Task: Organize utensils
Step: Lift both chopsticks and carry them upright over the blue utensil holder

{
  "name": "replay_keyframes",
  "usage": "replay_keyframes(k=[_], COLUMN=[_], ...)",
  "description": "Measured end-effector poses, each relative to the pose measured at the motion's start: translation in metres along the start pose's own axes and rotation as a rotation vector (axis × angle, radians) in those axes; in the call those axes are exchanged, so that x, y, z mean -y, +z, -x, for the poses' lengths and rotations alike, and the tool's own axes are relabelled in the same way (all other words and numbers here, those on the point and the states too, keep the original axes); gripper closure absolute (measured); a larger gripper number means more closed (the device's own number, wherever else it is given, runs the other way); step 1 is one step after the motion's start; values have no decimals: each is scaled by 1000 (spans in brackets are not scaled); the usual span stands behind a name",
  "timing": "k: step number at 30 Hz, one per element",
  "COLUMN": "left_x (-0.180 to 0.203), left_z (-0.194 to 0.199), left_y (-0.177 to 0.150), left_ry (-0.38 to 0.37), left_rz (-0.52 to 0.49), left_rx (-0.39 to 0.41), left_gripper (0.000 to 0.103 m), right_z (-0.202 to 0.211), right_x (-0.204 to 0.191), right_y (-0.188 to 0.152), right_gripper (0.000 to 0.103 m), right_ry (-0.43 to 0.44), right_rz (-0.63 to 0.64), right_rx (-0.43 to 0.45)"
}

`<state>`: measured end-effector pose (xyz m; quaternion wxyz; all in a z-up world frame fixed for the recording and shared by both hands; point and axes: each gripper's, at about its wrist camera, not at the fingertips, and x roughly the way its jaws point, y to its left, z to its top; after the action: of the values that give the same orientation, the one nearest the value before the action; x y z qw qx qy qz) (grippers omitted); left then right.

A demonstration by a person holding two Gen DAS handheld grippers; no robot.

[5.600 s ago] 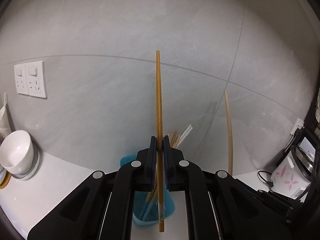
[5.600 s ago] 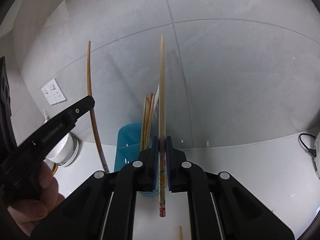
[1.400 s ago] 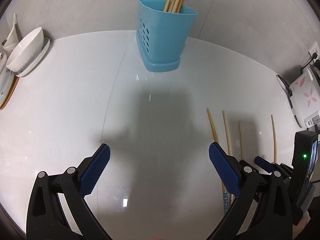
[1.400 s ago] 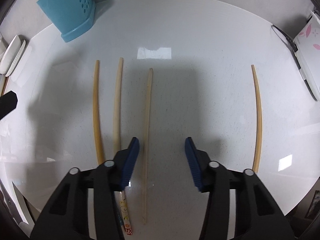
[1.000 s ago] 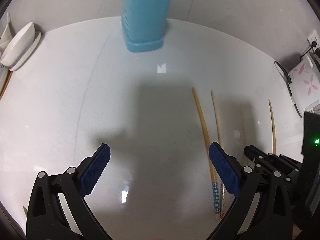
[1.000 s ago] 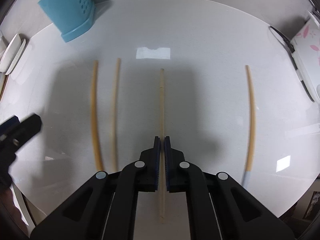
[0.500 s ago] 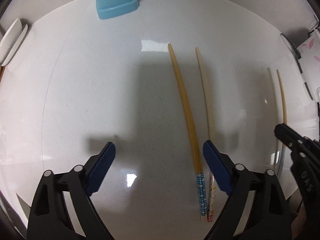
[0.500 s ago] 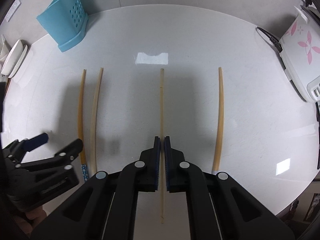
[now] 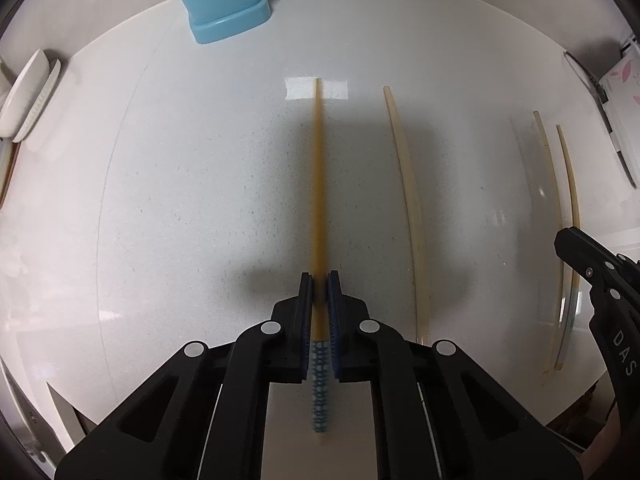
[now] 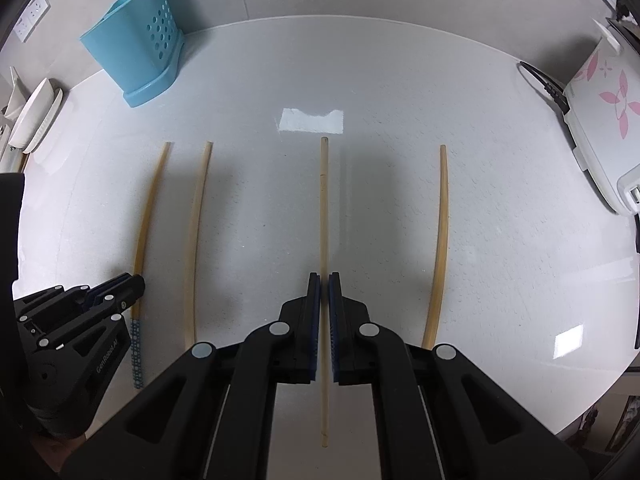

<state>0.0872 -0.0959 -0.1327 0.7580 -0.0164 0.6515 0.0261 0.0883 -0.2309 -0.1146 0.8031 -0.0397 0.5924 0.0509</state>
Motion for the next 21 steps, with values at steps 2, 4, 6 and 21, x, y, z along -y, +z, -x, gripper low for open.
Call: replay_keyframes(k=[2, 4, 6, 21], left_x=[-3, -6, -10, -29], left_z=[5, 10, 17, 78], left_y=[0, 0, 2, 11], left_ry=[-6, -8, -13, -39], left_rz=[3, 6, 10, 28], left_rx=[15, 33, 53, 197], left_gripper=[96, 96, 96, 96], right_z=[1, 3, 6, 39], right_x=[-2, -3, -6, -32], right_y=[1, 2, 3, 28], right_gripper=[100, 100, 100, 100], right_ry=[3, 5, 8, 31], right_rz=[1, 1, 2, 13], right_rx=[3, 7, 13, 112])
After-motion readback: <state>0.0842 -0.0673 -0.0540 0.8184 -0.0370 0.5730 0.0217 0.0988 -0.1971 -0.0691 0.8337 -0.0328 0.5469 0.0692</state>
